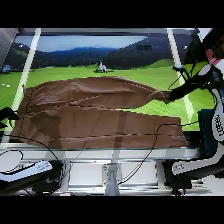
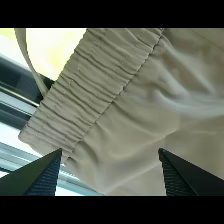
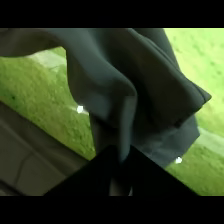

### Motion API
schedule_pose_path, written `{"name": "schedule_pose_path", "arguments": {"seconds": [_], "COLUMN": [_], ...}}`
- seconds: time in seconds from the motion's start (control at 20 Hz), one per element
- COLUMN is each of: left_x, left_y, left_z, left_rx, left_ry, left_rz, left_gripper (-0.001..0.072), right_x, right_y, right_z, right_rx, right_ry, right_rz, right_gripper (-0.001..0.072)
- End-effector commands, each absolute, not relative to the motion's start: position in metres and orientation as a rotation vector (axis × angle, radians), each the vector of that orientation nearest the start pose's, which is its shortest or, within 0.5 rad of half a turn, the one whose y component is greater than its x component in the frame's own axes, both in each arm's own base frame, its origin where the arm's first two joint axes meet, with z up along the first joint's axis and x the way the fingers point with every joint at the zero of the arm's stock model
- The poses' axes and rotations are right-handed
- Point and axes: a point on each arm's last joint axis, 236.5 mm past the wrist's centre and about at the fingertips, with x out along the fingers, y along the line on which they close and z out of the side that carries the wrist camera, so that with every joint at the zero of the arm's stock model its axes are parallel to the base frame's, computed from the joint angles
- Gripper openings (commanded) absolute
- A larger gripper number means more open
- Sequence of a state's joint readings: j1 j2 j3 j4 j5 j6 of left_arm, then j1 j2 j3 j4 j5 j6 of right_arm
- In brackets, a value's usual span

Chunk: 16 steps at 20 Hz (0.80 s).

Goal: Fold the clothes and pants, and hang the long-sleeved shirts on hangers.

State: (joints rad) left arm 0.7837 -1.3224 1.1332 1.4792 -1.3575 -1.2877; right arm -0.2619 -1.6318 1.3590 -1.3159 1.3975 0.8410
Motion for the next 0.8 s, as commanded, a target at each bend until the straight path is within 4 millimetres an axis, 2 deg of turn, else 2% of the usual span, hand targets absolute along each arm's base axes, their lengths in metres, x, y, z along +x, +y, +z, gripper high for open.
{"name": "schedule_pose_path", "arguments": {"seconds": [0.0, 0.05, 0.1, 0.15, 0.25, 0.4, 0.55, 0.6, 0.65, 0.75], "left_x": [0.249, 0.249, 0.249, 0.249, 0.249, 0.249, 0.249, 0.249, 0.250, 0.252], "left_y": [0.219, 0.219, 0.219, 0.219, 0.219, 0.219, 0.219, 0.219, 0.219, 0.222], "left_z": [-0.022, -0.022, -0.022, -0.022, -0.022, -0.022, -0.022, -0.022, -0.022, -0.022], "left_rx": [-0.448, -0.448, -0.448, -0.448, -0.448, -0.448, -0.448, -0.448, -0.447, -0.440], "left_ry": [1.454, 1.454, 1.454, 1.454, 1.454, 1.455, 1.454, 1.454, 1.453, 1.439], "left_rz": [0.356, 0.356, 0.356, 0.356, 0.356, 0.356, 0.356, 0.357, 0.357, 0.364], "left_gripper": [0.0693, 0.0693, 0.0693, 0.0692, 0.0693, 0.0692, 0.0692, 0.0692, 0.0692, 0.0693], "right_x": [0.337, 0.338, 0.340, 0.344, 0.351, 0.372, 0.409, 0.416, 0.422, 0.425], "right_y": [-0.041, -0.041, -0.042, -0.043, -0.044, -0.047, -0.067, -0.072, -0.078, -0.091], "right_z": [-0.078, -0.078, -0.078, -0.078, -0.079, -0.073, -0.055, -0.046, -0.038, -0.031], "right_rx": [-0.100, -0.100, -0.103, -0.102, -0.110, -0.098, -0.054, -0.041, -0.025, 0.022], "right_ry": [1.646, 1.645, 1.637, 1.625, 1.599, 1.523, 1.411, 1.383, 1.357, 1.329], "right_rz": [0.563, 0.561, 0.556, 0.541, 0.525, 0.488, 0.342, 0.327, 0.315, 0.290], "right_gripper": [0.0522, 0.0583, 0.0582, 0.0547, 0.0315, 0.0306, 0.0293, 0.0175, 0.0128, 0.0114]}}
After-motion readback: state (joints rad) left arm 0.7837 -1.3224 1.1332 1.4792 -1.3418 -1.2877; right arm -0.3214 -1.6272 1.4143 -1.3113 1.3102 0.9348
